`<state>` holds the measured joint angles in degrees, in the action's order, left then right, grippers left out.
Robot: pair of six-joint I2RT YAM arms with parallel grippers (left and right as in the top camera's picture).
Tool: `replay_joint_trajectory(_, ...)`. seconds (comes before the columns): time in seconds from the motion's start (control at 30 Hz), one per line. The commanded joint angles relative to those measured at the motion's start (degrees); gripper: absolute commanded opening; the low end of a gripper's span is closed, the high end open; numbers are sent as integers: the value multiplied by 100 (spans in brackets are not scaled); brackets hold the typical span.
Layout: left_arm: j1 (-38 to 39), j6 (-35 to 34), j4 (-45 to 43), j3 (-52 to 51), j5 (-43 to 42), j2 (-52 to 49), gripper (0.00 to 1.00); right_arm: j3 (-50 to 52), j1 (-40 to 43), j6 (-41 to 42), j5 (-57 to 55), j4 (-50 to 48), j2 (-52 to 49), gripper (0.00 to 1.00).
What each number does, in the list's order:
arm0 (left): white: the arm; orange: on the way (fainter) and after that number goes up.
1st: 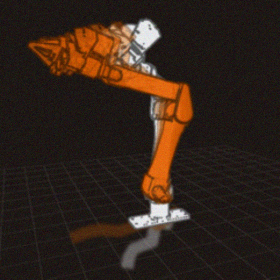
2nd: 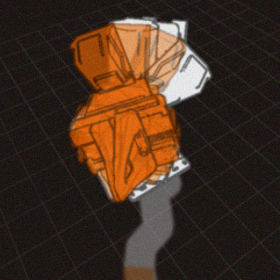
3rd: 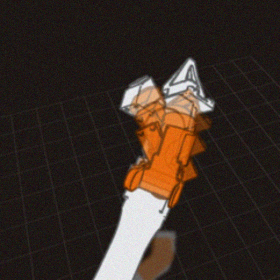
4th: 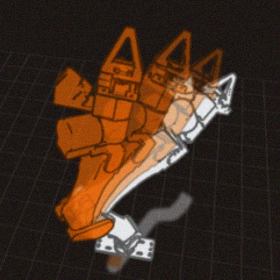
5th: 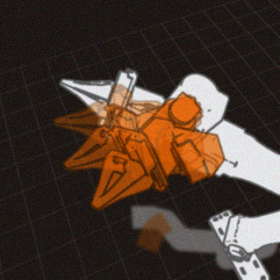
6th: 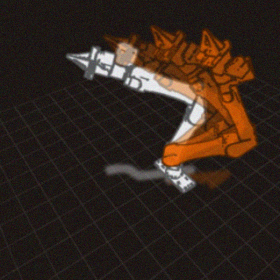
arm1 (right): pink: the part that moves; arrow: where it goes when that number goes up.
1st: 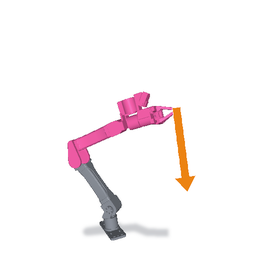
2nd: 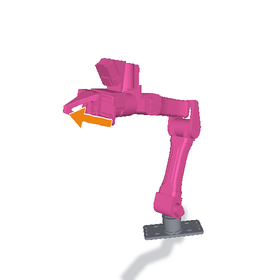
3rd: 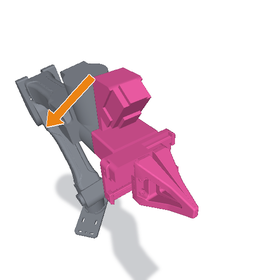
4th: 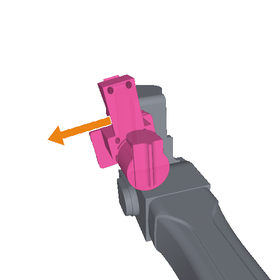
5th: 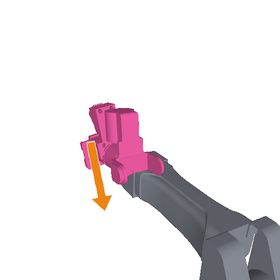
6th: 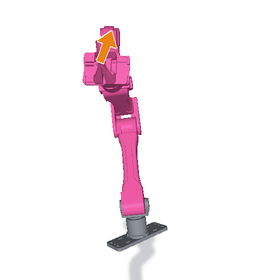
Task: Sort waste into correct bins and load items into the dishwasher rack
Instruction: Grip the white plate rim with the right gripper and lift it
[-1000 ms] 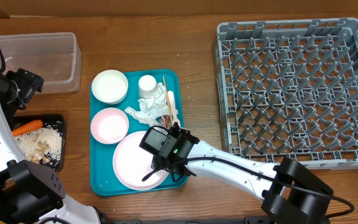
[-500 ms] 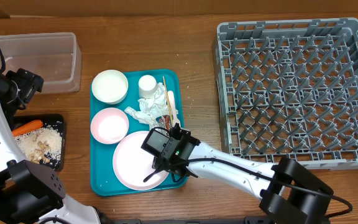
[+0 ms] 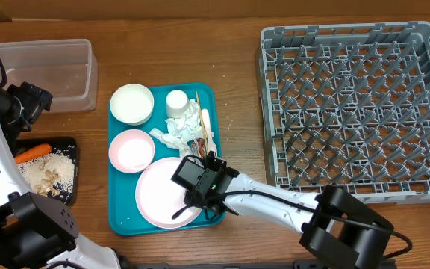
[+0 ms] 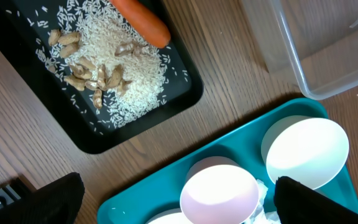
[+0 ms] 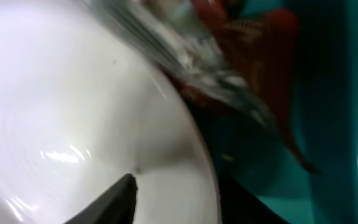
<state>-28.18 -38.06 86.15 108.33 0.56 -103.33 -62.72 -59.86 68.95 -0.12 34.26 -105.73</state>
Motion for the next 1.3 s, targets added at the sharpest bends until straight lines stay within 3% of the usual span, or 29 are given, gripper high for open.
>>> replay_joint_trajectory(0.0,-28,-72,11,-28,-39,-50,100,-35,81,31,129,175,-264,33)
replay_joint_trajectory(0.1,-28,-74,11,-28,-39,-50,100,-225,127,28,127,492,-260,21)
replay_joint_trajectory(0.43,-28,-72,11,-28,-39,-50,100,-1095,144,-201,-555,1930,-175,13)
replay_joint_trajectory(0.53,-28,-72,11,-28,-39,-50,100,-1095,144,-295,-330,1967,-175,4)
replay_joint_trajectory(0.73,-28,-72,11,-28,-39,-50,100,-1095,144,-339,-326,1996,-168,4)
replay_joint_trajectory(0.8,-28,-72,11,-28,-39,-50,100,-1093,144,-339,-326,1998,-168,10)
replay_joint_trajectory(0.87,-28,-72,11,-28,-39,-50,100,-1071,144,-337,-321,1991,-168,32)
replay_joint_trajectory(0.9,-28,-72,11,-28,-39,-50,100,-1045,144,-337,-323,1985,-170,35)
replay_joint_trajectory(1.27,-28,-72,11,-28,-39,-50,100,-579,138,-337,-66,1368,-170,38)
